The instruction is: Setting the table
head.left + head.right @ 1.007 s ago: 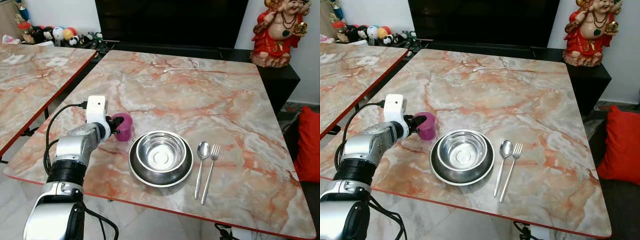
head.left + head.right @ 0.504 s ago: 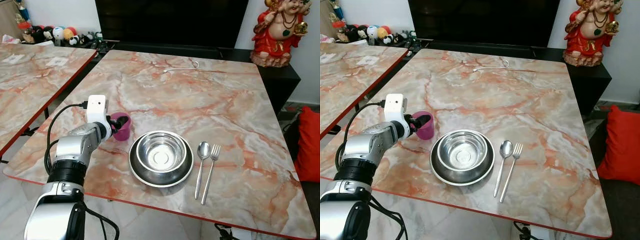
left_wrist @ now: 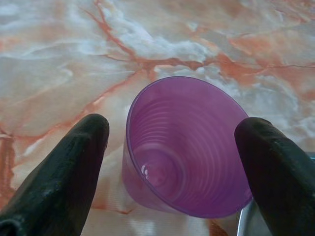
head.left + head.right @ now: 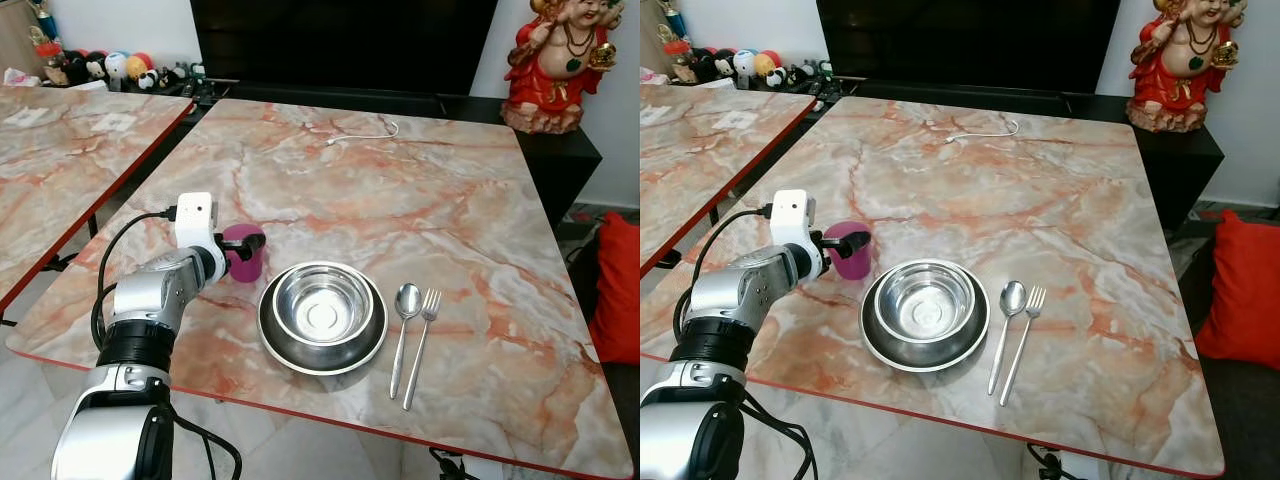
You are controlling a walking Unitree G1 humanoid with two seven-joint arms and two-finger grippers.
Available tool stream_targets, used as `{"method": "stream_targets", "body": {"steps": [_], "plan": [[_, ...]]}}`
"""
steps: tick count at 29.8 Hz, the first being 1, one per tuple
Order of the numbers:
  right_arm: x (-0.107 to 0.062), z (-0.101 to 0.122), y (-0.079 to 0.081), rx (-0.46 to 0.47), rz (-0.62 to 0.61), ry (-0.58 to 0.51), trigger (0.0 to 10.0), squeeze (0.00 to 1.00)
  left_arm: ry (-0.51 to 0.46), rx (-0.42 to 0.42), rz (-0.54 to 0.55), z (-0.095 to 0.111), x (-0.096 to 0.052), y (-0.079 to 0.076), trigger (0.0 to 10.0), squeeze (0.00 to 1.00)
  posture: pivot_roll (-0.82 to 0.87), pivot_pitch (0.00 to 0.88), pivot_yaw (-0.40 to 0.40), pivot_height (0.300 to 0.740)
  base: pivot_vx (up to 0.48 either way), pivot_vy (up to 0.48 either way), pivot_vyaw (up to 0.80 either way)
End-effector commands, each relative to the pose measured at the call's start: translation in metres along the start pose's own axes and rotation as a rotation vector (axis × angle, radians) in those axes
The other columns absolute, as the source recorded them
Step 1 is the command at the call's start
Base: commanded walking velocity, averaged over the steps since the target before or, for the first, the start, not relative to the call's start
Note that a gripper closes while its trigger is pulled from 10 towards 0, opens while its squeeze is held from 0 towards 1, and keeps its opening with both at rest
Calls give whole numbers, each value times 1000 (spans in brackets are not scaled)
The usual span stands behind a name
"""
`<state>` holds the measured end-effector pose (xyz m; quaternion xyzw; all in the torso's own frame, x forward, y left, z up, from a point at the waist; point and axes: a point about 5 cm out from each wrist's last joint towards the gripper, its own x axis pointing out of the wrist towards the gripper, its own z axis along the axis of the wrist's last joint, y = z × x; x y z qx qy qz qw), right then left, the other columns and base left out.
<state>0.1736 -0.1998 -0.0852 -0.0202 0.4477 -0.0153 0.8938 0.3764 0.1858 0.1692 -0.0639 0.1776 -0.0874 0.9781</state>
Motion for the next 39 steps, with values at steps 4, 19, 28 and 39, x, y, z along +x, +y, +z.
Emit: {"method": "stream_targets", "body": {"steps": [4, 19, 28, 39], "plan": [[-1, -3, -2, 3, -4, 13, 10000, 0, -33, 18, -6, 11, -3, -1, 10000, 620, 73, 0, -22, 740, 0, 0, 0], [-1, -4, -2, 2, -5, 14, 10000, 0, -387, 335, 52, 49, -27, -2, 10000, 0, 69, 0, -21, 740, 0, 0, 0], [-1, -4, -2, 1, -5, 15, 10000, 0, -543, 485, 353, 15, -63, 16, 10000, 0, 73, 0, -13, 740, 0, 0, 0], [-1, -4, -2, 0, -4, 16, 10000, 0, -519, 462, 486, -20, -78, 28, 10000, 0, 78, 0, -11, 740, 0, 198, 0]]}}
